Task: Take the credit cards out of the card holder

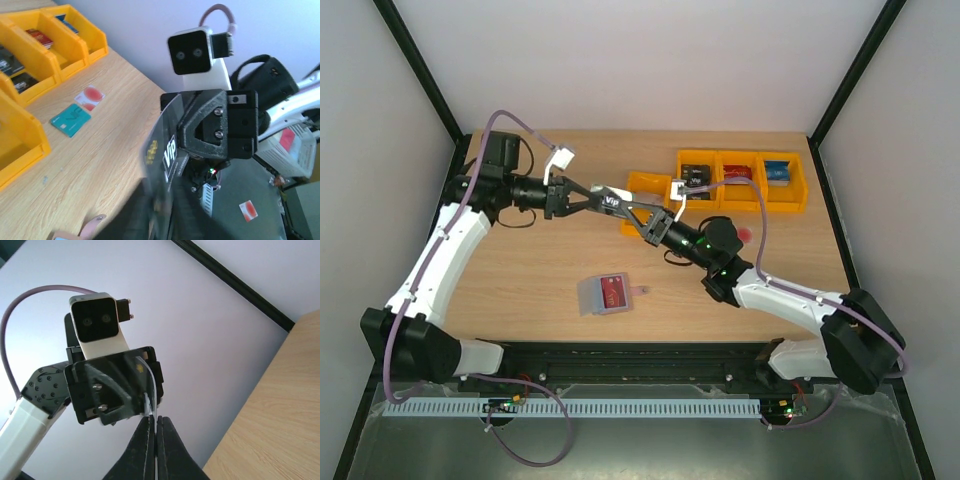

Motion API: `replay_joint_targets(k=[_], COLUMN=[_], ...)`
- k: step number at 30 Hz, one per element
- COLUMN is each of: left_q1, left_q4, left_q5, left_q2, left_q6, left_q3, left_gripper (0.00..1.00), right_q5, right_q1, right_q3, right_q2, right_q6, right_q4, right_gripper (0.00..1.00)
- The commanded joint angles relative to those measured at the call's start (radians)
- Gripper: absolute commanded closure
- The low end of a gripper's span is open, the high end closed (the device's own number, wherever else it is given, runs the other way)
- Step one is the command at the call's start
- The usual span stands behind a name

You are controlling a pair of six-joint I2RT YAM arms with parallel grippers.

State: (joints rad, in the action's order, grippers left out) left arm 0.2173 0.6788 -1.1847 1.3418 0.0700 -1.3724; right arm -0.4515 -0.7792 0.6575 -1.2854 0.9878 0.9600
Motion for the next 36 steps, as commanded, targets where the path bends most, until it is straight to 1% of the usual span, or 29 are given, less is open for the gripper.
replay_joint_targets(k=[1,2,3,4,5,8,11,13,15,19,22,26,32,36], left_q1=[-0.005,-0.007,-0.01,-0.013,-0.016,-0.034,-0.051,-0.055,-0.056,-0.06,-0.065,-0.071,-0.077,-0.079], left_q4=[-0.028,-0.033,-0.037,-0.044,-0.054,-0.088,-0.116,-0.12,-0.119,-0.111,-0.112,-0.112,-0.111,-0.11], left_q5=[0.078,0.138,0.202,0.269,0.341,0.491,0.545,0.546,0.539,0.541,0.542,0.538,0.527,0.524], left_q2=[-0.024,-0.027,-0.029,-0.031,-0.033,-0.036,-0.038,-0.038,-0.039,-0.036,-0.03,-0.026,-0.02,-0.014], left_q6=[-0.03,-0.04,-0.05,-0.061,-0.075,-0.089,-0.095,-0.09,-0.077,-0.058,-0.058,-0.052,-0.05,-0.047], left_q3=[0.027,0.037,0.047,0.061,0.078,0.124,0.161,0.175,0.187,0.199,0.199,0.2,0.204,0.202], left_gripper=[0.59,0.36,0.16,0.04,0.01,0.01,0.01,0.01,0.01,0.01,0.01,0.01,0.01,0.01], right_q5=[0.043,0.048,0.054,0.07,0.087,0.138,0.121,0.179,0.212,0.116,0.082,0.036,-0.025,-0.054], right_q1=[0.031,0.061,0.097,0.137,0.181,0.336,0.489,0.547,0.586,0.623,0.626,0.626,0.626,0.626], right_q3=[0.032,0.05,0.074,0.106,0.139,0.264,0.398,0.466,0.52,0.654,0.756,0.829,0.92,1.01], right_q2=[0.013,0.027,0.042,0.058,0.064,0.027,-0.066,-0.129,-0.194,-0.36,-0.48,-0.603,-0.74,-0.819], right_q6=[0.018,0.005,-0.022,-0.064,-0.111,-0.316,-0.453,-0.522,-0.573,-0.631,-0.659,-0.651,-0.618,-0.592], right_q4=[-0.067,-0.191,-0.321,-0.451,-0.596,-0.972,-1.189,-1.27,-1.303,-1.354,-1.385,-1.341,-1.284,-1.266], right_gripper=[0.98,0.98,0.98,0.98,0.98,0.98,0.98,0.98,0.98,0.98,0.98,0.98,0.99,0.98])
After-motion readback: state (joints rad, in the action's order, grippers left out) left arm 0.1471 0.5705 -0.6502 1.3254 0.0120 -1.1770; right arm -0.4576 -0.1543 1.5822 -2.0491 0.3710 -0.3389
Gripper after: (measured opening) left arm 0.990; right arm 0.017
